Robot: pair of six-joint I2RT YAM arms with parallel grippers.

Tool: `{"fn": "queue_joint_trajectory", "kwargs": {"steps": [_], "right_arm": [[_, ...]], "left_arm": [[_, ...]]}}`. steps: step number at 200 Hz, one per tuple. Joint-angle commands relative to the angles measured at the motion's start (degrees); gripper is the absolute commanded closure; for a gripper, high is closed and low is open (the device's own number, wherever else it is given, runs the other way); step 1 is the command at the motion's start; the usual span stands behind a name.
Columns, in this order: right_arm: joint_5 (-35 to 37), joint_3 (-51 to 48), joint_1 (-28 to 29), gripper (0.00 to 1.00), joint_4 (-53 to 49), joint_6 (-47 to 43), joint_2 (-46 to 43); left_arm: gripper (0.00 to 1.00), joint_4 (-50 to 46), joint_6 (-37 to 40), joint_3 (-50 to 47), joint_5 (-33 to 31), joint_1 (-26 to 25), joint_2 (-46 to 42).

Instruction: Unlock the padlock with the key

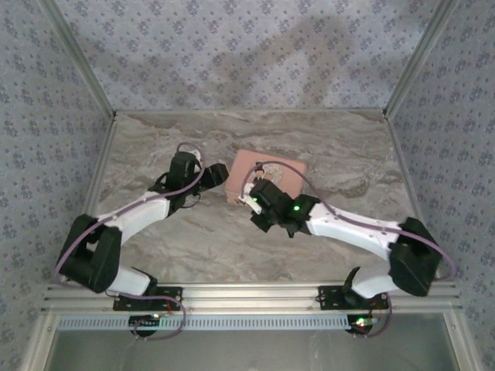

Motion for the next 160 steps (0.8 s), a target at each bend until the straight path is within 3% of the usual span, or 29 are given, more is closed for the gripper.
{"fn": "queue_joint_trajectory", "kwargs": {"steps": [1, 41, 48, 52, 104, 160], "right_arm": [[0.41, -2.32, -1.28, 1.00, -4.26, 5.91, -5.59], [-0.93, -4.52, -6.56, 1.00, -8.14, 11.07, -14.09], [-1.47, -4.71, -7.79, 1.00, -8.72, 11.73, -15.37], [-1.60, -4.97, -8.47, 1.00, -9.03, 12.18, -15.97], [-6.33, -6.62, -19.54, 1.00, -13.17, 16.86, -21.97], [-8.61, -4.47, -32.04, 1.00, -18.79, 21.13, -19.01]], "left_arm": [[0.35, -5.14, 3.20, -1.77, -3.68, 0.18, -5.51], [0.24, -12.58, 6.07, -3.28, -7.83, 0.27, -13.36], [0.05, -14.29, 6.75, -3.10, -8.52, 0.35, -14.41], [0.02, -15.11, 7.22, -3.07, -8.83, 0.40, -14.87], [0.02, -24.33, 9.69, -2.70, -14.83, 1.42, -20.89], [0.02, -33.85, 10.69, -0.37, -18.34, 6.33, -23.00]]}}
